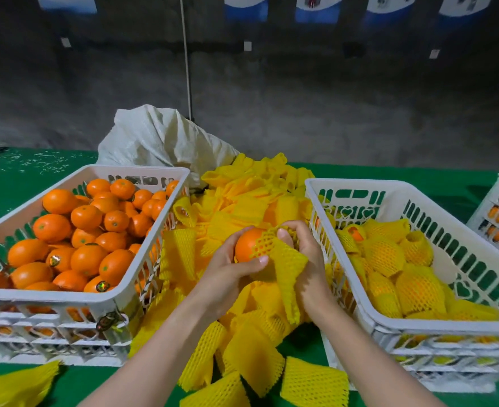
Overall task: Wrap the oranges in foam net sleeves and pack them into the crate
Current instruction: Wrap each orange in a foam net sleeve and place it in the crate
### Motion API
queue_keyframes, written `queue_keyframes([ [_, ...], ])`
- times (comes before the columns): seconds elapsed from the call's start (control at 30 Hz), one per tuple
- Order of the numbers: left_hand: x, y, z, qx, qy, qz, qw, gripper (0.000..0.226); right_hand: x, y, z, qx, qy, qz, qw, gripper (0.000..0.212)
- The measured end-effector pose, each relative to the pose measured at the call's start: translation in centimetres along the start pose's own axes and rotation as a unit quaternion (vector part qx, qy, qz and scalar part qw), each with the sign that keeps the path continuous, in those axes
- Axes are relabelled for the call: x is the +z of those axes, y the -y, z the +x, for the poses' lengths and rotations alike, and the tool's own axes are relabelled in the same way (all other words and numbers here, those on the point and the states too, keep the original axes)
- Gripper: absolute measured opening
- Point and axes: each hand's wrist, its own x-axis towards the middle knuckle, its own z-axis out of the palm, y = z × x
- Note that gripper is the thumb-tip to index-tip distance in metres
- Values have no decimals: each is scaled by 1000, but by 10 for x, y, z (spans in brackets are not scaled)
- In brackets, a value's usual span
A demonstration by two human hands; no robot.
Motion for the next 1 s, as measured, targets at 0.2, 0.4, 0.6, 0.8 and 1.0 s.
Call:
queue_keyframes([
  [0.2,16,13,5,-35,-52,-254,965,54,22,-7,-26,-5,-43,62,997,5],
  [0.4,11,15,6,-42,-83,-179,979,55,16,-4,-16,128,-54,204,969,21],
  [0.6,17,10,5,-112,-49,-277,953,67,9,1,4,94,-58,208,972,22],
  [0.8,14,4,10,-116,-48,-266,956,60,16,-5,8,59,-44,156,985,36],
  [1.0,15,1,21,-50,-258,-171,950,17,25,-9,7,200,-13,135,970,47],
])
